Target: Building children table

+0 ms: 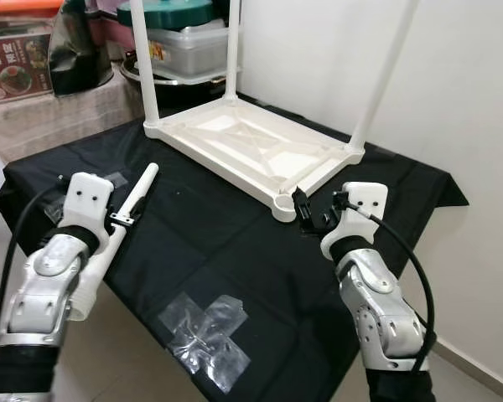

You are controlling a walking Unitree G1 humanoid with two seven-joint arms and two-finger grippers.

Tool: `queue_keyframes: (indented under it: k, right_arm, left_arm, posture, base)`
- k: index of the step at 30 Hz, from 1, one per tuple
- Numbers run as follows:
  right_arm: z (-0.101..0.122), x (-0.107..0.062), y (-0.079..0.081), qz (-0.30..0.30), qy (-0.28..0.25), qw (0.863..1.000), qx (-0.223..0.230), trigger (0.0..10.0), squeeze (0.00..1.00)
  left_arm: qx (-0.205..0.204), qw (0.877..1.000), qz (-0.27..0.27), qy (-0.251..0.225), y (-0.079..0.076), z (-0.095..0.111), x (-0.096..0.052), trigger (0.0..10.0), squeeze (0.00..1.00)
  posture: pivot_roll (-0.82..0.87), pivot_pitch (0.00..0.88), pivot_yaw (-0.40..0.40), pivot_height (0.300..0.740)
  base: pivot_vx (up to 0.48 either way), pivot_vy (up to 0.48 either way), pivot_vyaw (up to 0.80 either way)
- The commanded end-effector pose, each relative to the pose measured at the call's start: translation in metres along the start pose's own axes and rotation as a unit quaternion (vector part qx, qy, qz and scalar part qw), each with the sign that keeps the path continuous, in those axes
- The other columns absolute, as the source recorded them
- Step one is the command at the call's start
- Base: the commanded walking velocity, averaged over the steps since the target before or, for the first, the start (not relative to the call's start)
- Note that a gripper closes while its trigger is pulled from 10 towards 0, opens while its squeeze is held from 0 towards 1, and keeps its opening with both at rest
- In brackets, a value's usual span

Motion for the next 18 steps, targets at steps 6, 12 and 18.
queue_keyframes:
  k: [6,12,18]
  right_arm:
    - [-0.006,0.003,0.000,-0.001,0.020,1.000,0.002,10.0,0.00]
    - [-0.009,0.003,-0.003,-0.007,0.028,1.000,0.004,10.0,0.00]
    - [-0.013,0.002,-0.004,-0.010,0.040,0.999,0.010,10.0,0.00]
  left_arm:
    - [-0.084,0.992,-0.013,0.089,-0.002,-0.046,-0.008,10.0,0.00]
    - [-0.086,0.990,-0.007,0.110,0.004,-0.049,-0.004,10.0,0.00]
    - [-0.088,0.988,0.000,0.129,0.010,-0.054,0.000,10.0,0.00]
  posture:
    - [0.15,0.000,-0.087,0.740]
    - [0.14,0.000,-0.082,0.740]
    - [0.13,0.000,-0.078,0.740]
  base:
    - [0.000,0.000,0.00]
    - [0.000,0.000,0.00]
    - [0.000,0.000,0.00]
Point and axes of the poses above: a point about 5 cm out from each wrist's last joint towards the gripper, its own x axis pointing out of the wrist towards the gripper, its own z axis along the axis of the wrist's last joint, y = z × x, the point moved 2 cm from there along x, pointing out of the wrist towards the gripper, and after that the axes turned 15 degrees about -x, right-handed, at the moved point
